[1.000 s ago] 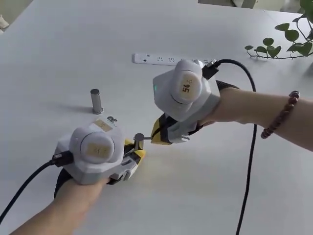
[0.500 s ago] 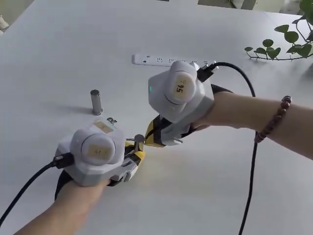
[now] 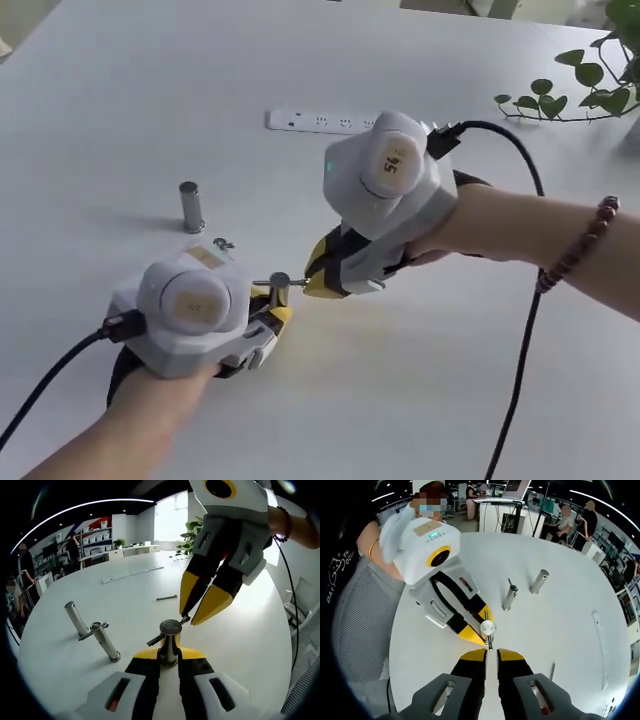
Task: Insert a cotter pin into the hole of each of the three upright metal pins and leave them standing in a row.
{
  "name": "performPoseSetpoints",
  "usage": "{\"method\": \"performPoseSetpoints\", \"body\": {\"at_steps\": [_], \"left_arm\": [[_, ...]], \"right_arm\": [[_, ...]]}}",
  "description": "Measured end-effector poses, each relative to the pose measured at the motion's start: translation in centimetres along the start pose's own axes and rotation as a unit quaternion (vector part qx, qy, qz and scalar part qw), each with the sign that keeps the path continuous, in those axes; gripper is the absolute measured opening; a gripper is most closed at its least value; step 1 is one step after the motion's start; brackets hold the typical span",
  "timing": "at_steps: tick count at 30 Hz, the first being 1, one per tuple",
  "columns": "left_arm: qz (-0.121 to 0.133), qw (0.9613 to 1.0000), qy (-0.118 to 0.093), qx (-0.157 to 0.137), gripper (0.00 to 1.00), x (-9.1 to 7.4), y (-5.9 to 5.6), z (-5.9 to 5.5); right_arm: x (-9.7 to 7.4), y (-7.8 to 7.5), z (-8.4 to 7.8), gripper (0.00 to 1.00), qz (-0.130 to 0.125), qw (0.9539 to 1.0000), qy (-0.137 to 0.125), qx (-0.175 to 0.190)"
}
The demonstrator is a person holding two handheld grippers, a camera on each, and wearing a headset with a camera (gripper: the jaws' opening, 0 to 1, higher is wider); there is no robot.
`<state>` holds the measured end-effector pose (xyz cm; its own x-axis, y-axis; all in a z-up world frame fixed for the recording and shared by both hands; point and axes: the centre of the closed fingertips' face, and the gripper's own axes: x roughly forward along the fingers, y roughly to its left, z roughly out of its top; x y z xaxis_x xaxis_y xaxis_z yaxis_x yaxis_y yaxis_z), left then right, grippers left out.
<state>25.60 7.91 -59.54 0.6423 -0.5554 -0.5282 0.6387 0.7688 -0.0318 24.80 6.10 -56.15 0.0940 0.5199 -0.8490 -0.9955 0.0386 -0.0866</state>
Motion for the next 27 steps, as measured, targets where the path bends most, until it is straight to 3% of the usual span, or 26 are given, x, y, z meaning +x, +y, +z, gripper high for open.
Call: {"method": "performPoseSetpoints", "body": {"at_steps": [27], "left_arm": [[-0.007,0.9999,0.001,-0.010,0.12,0.05,-0.06,-0.11]], "right_arm": [[0.84,-0.30,0.75,0.00,0.008,0.9998,-0.015,0.011]]}}
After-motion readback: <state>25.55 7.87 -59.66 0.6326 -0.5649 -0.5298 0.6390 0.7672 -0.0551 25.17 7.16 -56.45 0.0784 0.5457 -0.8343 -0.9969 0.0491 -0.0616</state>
